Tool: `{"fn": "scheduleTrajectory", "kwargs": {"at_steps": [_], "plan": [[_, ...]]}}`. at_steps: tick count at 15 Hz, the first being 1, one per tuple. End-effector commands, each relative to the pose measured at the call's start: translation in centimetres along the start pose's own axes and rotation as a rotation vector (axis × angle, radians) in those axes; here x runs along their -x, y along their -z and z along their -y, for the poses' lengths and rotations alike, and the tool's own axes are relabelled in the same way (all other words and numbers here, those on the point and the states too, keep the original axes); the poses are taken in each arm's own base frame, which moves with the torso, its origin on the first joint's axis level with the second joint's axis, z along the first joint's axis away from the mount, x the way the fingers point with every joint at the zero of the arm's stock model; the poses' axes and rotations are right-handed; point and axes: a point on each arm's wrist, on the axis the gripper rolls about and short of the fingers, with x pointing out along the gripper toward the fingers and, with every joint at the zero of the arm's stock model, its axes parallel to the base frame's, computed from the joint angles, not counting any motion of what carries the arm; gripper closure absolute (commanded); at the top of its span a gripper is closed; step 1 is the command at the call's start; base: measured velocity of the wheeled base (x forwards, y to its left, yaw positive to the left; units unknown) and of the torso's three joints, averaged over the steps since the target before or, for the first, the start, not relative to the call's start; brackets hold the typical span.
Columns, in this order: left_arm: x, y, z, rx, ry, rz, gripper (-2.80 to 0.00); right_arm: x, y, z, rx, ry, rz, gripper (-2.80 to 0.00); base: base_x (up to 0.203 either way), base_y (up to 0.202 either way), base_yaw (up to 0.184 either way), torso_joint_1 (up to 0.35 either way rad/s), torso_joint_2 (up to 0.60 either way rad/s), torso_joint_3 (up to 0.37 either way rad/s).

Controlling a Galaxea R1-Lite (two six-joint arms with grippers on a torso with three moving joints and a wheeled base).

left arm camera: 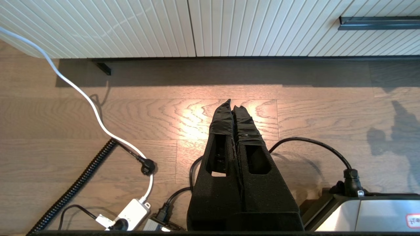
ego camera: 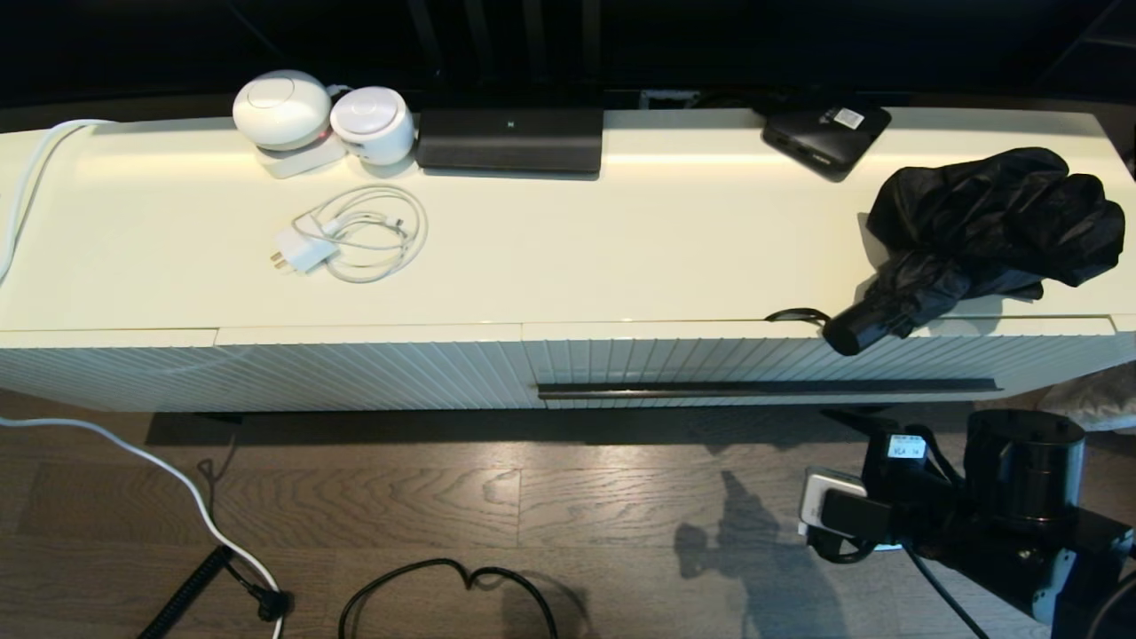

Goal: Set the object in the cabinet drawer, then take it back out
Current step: Open the drawer

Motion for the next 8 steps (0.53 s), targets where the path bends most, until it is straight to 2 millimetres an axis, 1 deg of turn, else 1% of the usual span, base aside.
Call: {"fn": "scheduleTrajectory", "kwargs": {"at_steps": [1,5,8], "plan": [[0.0,0.0,0.0,0.001,0.0,0.002,0.0,-1.4,0.1,-0.5,-0.005,0.007,0.007,-2.8,0.0,0.0,0.0,0.0,0.0,0.0],[0.0,0.0,0.0,0.001,0.0,0.001,0.0,-2.2,0.7,-0.6,-0.008,-0.005,-0.002,-2.8,0.0,0.0,0.0,0.0,0.0,0.0],[0.0,0.0,0.0,0.001,0.0,0.003,0.0,-2.7,1.0,-1.2,-0.003,-0.031,-0.002,-2.8,0.0,0.0,0.0,0.0,0.0,0.0]]}}
